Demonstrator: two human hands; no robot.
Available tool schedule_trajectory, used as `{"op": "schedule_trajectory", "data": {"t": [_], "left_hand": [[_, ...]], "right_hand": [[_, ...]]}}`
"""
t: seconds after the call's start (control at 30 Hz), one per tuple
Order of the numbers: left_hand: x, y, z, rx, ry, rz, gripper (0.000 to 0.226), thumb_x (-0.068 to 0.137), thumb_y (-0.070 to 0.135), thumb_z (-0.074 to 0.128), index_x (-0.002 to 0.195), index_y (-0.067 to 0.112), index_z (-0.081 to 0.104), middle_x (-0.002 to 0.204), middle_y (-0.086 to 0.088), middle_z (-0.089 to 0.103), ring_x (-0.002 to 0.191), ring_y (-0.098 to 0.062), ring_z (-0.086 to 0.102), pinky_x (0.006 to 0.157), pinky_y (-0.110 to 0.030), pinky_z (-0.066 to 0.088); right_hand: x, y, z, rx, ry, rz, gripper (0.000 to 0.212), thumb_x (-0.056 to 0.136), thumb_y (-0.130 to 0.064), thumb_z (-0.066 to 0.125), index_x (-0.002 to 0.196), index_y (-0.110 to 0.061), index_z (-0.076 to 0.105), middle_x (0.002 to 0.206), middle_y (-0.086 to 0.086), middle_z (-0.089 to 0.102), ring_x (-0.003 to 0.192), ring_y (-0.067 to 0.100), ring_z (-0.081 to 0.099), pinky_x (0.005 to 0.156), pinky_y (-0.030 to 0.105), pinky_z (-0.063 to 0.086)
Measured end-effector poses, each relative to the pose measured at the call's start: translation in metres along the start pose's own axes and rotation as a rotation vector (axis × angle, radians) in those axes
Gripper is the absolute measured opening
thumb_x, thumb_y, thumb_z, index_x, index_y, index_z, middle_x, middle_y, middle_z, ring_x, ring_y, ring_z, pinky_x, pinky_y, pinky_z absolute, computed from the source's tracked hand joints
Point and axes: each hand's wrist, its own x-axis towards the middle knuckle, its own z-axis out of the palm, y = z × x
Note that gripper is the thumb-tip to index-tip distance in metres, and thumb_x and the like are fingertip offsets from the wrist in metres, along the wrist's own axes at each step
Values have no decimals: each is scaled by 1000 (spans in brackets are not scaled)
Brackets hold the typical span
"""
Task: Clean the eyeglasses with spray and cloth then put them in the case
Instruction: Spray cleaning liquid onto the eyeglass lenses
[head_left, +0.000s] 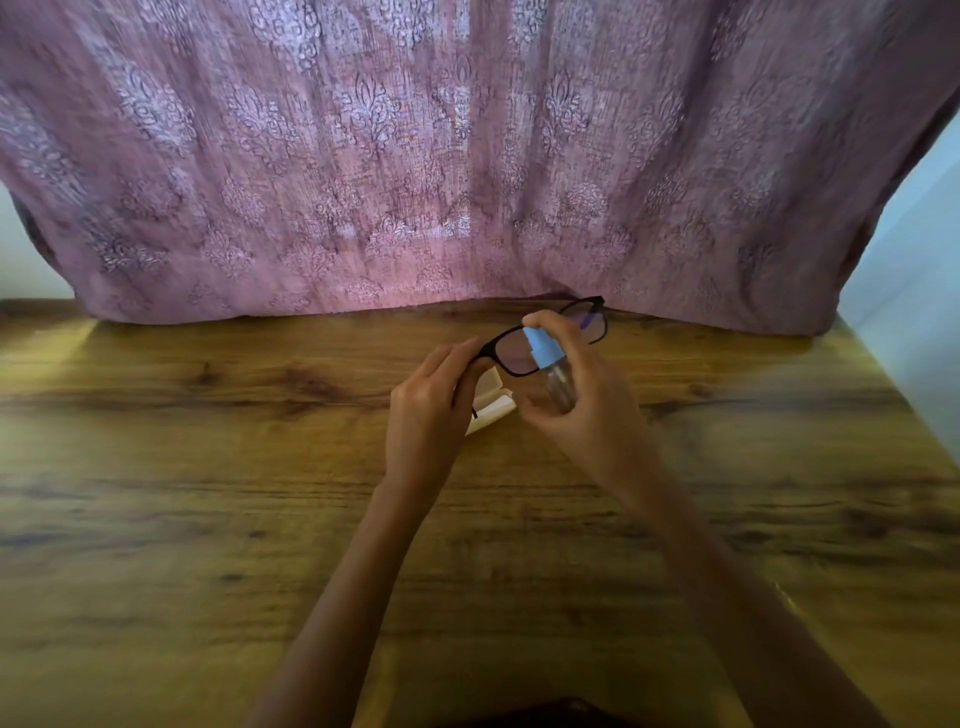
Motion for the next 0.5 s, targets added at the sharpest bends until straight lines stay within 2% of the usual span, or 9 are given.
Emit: {"op": "schedule_trajectory", "data": {"t": [0.07, 0.17, 0.3, 0.4, 0.5], "left_hand": [[0, 1, 0, -2, -3, 0, 24, 92, 16, 58, 108, 3, 69, 94, -5, 72, 77, -9, 61, 61, -20, 49], [0, 2, 0, 3, -9, -6, 22, 92, 14, 60, 109, 3, 69, 96, -5, 72, 78, -8, 62, 63, -19, 49], [0, 3, -1, -5, -10, -19, 20, 91, 10, 63, 109, 3, 69, 96, -5, 72, 80, -8, 62, 64, -19, 48], [1, 3, -1, 2, -1, -5, 20, 92, 12, 61, 108, 3, 69, 96, -5, 72, 80, -8, 62, 64, -19, 50], [0, 1, -2, -5, 13, -16, 24, 93, 17, 57, 108, 3, 69, 96, -5, 72, 80, -8, 63, 64, -24, 54]], "right_hand": [[-2, 0, 3, -28, 1, -29, 65, 78, -12, 78, 134, -22, 47, 96, -13, 54, 69, -4, 52, 63, 6, 38], [-5, -2, 8, -61, 90, -39, 60, 77, -7, 75, 131, -18, 51, 96, -6, 61, 68, -3, 52, 65, 5, 39], [-5, -5, 8, -45, 158, -33, 58, 76, -8, 76, 129, -14, 53, 87, -16, 52, 65, -9, 49, 63, 5, 37], [-1, -3, -1, 33, 158, 0, 65, 76, -13, 80, 134, -15, 49, 91, -15, 53, 63, 2, 53, 58, 12, 42], [1, 2, -13, 93, 175, 30, 63, 79, -18, 77, 134, -18, 46, 89, -12, 53, 64, 14, 55, 54, 24, 50]]}}
